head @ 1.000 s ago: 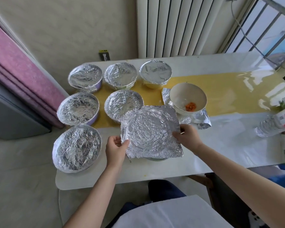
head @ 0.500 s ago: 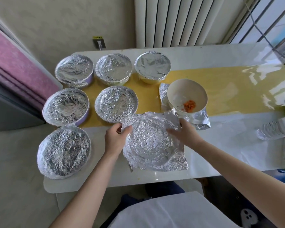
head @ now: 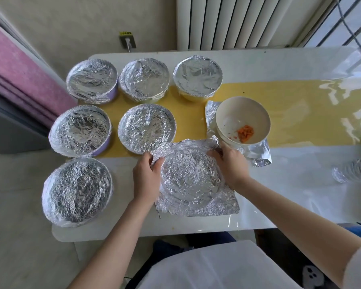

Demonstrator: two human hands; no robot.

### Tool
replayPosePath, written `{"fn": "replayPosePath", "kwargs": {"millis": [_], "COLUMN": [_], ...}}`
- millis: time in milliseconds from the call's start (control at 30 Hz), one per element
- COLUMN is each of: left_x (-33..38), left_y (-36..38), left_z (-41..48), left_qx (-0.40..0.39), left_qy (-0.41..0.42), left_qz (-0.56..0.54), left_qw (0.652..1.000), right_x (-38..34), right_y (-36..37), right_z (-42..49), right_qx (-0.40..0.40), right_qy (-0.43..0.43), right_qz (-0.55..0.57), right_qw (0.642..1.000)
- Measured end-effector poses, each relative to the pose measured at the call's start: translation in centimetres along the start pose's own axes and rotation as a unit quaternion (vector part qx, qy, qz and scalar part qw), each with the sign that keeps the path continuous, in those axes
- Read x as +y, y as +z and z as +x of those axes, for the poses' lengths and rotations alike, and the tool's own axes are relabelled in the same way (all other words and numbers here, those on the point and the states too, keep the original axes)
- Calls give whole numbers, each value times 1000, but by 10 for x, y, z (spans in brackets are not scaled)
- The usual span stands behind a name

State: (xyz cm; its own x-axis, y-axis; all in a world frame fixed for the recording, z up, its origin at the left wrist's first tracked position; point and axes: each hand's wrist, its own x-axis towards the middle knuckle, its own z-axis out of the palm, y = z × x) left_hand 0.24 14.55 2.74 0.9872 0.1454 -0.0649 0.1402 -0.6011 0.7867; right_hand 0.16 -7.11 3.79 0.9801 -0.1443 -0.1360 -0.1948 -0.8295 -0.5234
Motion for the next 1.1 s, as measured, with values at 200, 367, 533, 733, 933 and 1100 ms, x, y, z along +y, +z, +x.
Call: {"fn": "replayPosePath", "kwargs": {"millis": [200,367,533,733,933,1100], "left_x": [-4,-2,-3,-4,-14,-17], "left_y": [2,3,3,5,6,7], "left_z": [-2,-5,-8,-24,-23,-21], "left_qx": [-59,-39,-15,-23,-44,-59], "left_qy": [-37,-25,-16,-18,-39,-54], "left_qz": [-8,-7,-12,23,85,30], "left_qw": [998,999,1000,999,995,996], "right_x": [6,7,10,21,22,23], "right_y": [3,8,14,12,20,23], "right_z": [3,-1,-15,-24,-24,-25], "right_qx": [-2,13,-7,12,-5,-1], "right_qy": [7,50,71,52,63,67], "right_qz": [15,25,-6,15,13,30], "right_qw": [1000,998,997,998,998,997]}}
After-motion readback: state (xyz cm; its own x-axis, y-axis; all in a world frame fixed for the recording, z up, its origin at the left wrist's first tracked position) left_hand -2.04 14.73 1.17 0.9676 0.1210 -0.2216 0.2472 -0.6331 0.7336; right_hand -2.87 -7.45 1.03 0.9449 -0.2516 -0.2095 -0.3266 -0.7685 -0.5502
